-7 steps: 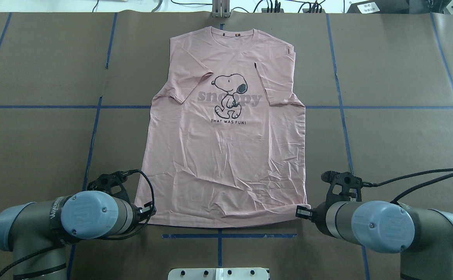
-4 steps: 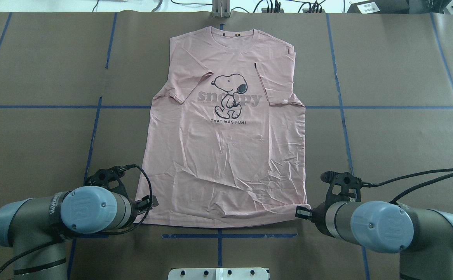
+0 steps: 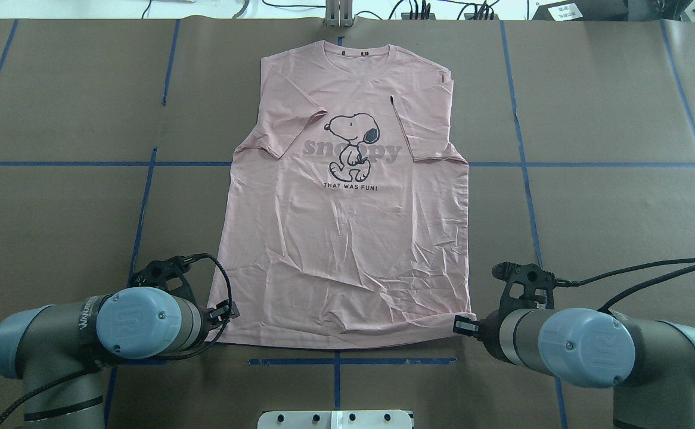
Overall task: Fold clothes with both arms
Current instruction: 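Grasp both hem corners with the left and right grippers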
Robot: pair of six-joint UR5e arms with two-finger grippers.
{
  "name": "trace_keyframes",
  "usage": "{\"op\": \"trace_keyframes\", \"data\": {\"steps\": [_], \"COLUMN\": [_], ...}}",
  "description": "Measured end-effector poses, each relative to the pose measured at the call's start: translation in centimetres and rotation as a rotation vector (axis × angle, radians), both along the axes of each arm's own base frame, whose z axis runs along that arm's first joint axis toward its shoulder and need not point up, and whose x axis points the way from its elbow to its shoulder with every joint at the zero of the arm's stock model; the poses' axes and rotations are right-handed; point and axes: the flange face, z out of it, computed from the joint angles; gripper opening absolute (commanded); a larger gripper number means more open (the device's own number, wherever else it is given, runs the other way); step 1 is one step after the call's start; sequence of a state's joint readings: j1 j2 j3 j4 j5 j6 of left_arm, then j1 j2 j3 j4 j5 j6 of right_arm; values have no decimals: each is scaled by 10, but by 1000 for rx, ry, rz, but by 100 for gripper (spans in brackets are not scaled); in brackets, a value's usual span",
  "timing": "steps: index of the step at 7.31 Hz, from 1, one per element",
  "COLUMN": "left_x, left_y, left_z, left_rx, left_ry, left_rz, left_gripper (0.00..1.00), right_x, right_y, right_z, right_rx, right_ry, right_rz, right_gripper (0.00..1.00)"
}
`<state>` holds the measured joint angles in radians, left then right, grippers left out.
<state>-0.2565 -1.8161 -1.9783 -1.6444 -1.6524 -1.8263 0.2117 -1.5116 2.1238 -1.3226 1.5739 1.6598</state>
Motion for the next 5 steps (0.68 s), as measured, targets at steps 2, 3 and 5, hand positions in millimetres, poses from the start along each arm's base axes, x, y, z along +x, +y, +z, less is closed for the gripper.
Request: {"op": "trace_keyframes", "data": {"steps": [2,3,5], "left_x": [2,2,2], "left_y": [4,5,5], "left_z": [1,0,-1], "left_rx": [-2,-4,-5], "left_ry": [-1,0,3], "left_rz": [7,8,9], "left_gripper": [21,6,0], "right_x": [0,0,1], "right_y": [0,0,0], "right_z": [0,0,0], "right_rx": [0,0,0], "right_ry": [0,0,0], "right_rz": [0,0,1], "right_gripper": [0,0,0]}}
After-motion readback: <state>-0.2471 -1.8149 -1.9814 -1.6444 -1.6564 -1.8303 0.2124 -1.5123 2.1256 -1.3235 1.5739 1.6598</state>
